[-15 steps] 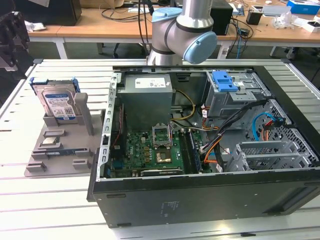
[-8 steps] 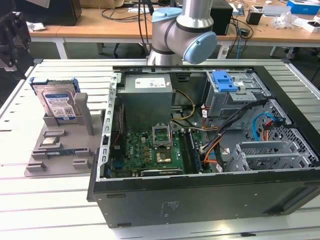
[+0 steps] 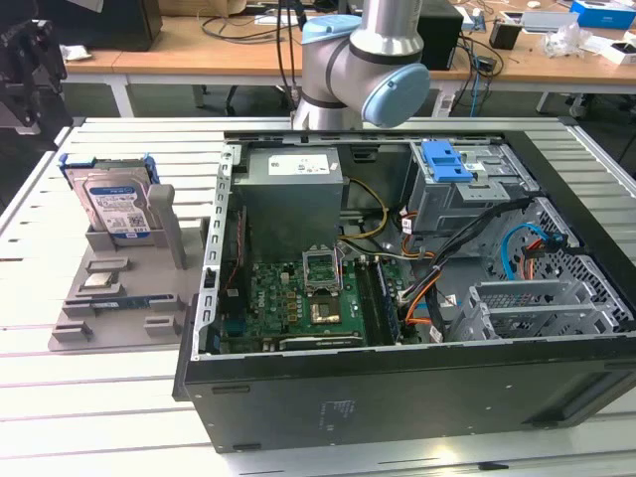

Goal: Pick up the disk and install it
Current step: 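Pick up the disk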

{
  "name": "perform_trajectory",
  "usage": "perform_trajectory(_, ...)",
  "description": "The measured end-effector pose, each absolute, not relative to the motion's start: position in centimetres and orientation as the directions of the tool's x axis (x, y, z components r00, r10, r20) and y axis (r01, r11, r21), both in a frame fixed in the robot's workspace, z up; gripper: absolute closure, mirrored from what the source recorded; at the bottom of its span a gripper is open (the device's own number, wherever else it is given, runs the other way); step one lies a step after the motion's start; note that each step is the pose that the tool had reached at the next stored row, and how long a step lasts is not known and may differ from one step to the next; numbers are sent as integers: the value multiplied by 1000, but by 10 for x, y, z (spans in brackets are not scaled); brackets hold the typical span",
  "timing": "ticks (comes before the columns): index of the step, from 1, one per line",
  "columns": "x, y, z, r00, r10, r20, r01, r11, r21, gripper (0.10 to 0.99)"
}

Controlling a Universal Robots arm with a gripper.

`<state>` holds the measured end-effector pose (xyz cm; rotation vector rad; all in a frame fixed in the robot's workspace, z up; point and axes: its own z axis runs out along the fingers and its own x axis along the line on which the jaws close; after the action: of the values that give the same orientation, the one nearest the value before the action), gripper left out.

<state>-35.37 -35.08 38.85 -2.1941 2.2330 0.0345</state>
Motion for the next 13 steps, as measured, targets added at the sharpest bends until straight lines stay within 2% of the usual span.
perform_trajectory(13,-354,-341,387,-18,-1000,-23,-1000,17,8,545)
